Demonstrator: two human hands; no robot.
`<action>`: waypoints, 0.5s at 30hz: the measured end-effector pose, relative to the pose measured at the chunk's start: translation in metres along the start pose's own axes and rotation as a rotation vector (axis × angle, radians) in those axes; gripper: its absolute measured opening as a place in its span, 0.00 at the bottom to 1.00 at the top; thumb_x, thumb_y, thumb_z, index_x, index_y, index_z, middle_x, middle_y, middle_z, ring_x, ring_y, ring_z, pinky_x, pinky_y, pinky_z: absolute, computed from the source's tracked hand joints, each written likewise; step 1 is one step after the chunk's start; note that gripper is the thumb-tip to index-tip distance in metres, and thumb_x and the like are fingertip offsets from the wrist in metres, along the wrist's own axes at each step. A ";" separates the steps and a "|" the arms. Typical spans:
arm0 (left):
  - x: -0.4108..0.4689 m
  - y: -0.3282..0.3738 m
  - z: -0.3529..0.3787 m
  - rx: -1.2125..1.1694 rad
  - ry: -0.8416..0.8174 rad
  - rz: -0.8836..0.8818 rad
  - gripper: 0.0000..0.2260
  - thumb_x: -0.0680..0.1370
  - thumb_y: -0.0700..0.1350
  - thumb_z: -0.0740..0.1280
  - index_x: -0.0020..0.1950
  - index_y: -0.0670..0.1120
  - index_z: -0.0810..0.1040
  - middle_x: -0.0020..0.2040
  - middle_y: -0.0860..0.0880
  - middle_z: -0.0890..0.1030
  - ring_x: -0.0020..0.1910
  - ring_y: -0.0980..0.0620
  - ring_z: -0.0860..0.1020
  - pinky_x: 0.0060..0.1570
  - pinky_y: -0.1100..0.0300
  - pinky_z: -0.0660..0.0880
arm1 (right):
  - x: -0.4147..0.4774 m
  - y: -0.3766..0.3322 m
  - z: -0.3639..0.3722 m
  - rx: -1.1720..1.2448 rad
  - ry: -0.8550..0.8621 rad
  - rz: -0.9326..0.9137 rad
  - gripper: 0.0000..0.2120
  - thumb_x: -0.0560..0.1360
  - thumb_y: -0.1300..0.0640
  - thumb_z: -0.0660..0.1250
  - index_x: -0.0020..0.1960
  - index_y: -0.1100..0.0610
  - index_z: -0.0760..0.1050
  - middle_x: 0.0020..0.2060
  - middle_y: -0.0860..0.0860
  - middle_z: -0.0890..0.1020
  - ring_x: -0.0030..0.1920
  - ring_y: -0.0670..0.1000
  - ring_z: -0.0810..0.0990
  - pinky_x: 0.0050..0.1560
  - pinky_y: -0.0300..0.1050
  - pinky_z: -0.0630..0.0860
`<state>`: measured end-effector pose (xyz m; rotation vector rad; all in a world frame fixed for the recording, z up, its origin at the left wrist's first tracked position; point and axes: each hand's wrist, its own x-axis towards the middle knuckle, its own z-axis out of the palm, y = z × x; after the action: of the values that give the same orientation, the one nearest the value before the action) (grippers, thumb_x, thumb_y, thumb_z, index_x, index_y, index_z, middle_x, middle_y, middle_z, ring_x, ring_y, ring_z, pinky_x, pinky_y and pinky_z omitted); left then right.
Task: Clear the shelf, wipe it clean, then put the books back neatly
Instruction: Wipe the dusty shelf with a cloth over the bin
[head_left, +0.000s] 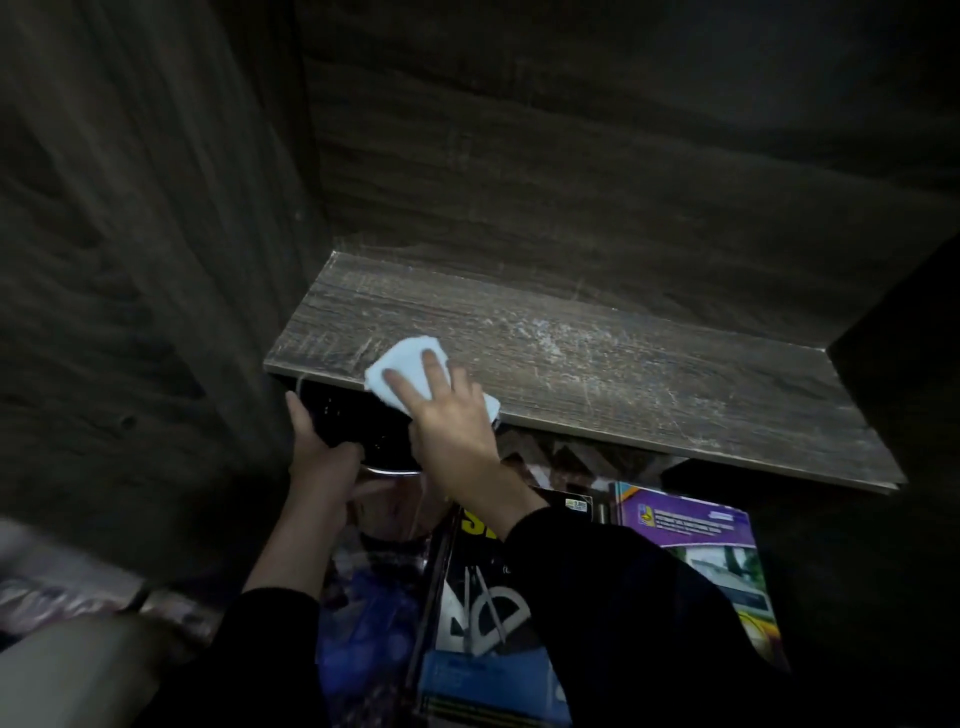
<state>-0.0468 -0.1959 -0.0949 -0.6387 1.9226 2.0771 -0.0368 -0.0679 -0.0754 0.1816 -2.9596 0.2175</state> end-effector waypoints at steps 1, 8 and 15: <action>-0.001 0.000 -0.001 0.003 -0.003 -0.002 0.43 0.75 0.27 0.55 0.75 0.65 0.42 0.75 0.48 0.63 0.59 0.40 0.75 0.25 0.54 0.79 | -0.005 -0.002 0.001 0.014 0.063 -0.075 0.29 0.68 0.67 0.60 0.67 0.52 0.73 0.67 0.66 0.70 0.59 0.68 0.72 0.54 0.56 0.71; -0.014 -0.007 -0.005 0.049 -0.030 -0.009 0.43 0.75 0.30 0.60 0.75 0.66 0.44 0.75 0.47 0.63 0.58 0.40 0.76 0.27 0.53 0.79 | -0.032 0.006 0.005 0.075 0.022 -0.334 0.26 0.67 0.62 0.52 0.57 0.51 0.81 0.59 0.60 0.78 0.49 0.63 0.78 0.43 0.51 0.76; -0.015 -0.023 -0.021 0.063 0.042 -0.032 0.43 0.74 0.33 0.59 0.74 0.67 0.42 0.69 0.52 0.66 0.55 0.42 0.77 0.38 0.44 0.81 | -0.063 0.006 0.014 0.421 0.287 0.002 0.25 0.67 0.60 0.57 0.62 0.50 0.78 0.61 0.58 0.76 0.54 0.58 0.72 0.55 0.50 0.73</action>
<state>-0.0193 -0.2125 -0.1092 -0.6999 1.9784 1.9905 0.0223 -0.0573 -0.1008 0.1810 -2.5939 0.7955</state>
